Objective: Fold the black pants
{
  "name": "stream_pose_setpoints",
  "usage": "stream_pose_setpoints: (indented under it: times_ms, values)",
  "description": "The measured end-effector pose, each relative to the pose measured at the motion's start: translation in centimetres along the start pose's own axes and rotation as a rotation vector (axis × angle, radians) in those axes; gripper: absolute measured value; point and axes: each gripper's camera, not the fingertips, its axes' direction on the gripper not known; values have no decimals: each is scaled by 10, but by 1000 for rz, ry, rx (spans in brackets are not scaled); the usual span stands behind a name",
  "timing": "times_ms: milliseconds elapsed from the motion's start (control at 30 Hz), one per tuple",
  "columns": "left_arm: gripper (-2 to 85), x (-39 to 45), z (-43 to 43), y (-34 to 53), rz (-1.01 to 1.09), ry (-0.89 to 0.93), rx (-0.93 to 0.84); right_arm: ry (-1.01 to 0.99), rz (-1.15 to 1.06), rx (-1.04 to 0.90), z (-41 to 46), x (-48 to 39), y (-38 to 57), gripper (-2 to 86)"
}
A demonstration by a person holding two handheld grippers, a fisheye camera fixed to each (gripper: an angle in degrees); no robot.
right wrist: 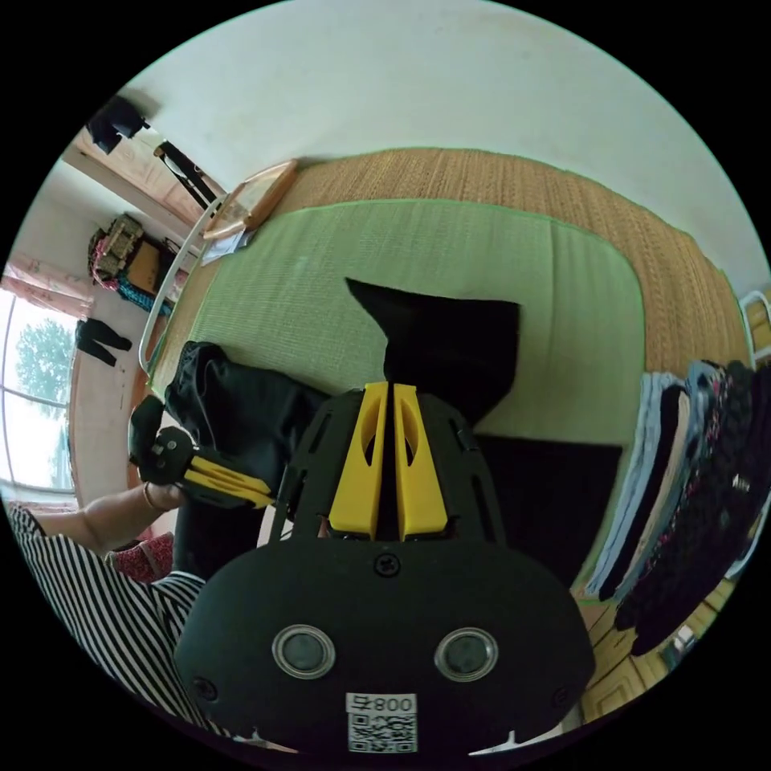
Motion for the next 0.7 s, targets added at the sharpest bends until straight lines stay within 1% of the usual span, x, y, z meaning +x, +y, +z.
stream_pose_setpoints:
  times_ms: [100,200,333,567,700]
  values:
    - [8,4,29,-9,17,-32,-66,4,32,18,-31,17,52,7]
    - [9,2,57,-19,9,-55,-123,8,84,4,-41,37,94,7]
    - [9,1,92,-33,8,-114,-207,-77,185,27,-57,66,143,7]
    - [10,-5,135,-55,-10,-169,-288,-161,261,52,-82,85,200,6]
    - [12,-11,154,-66,-21,-187,-320,-170,280,24,-84,91,217,3]
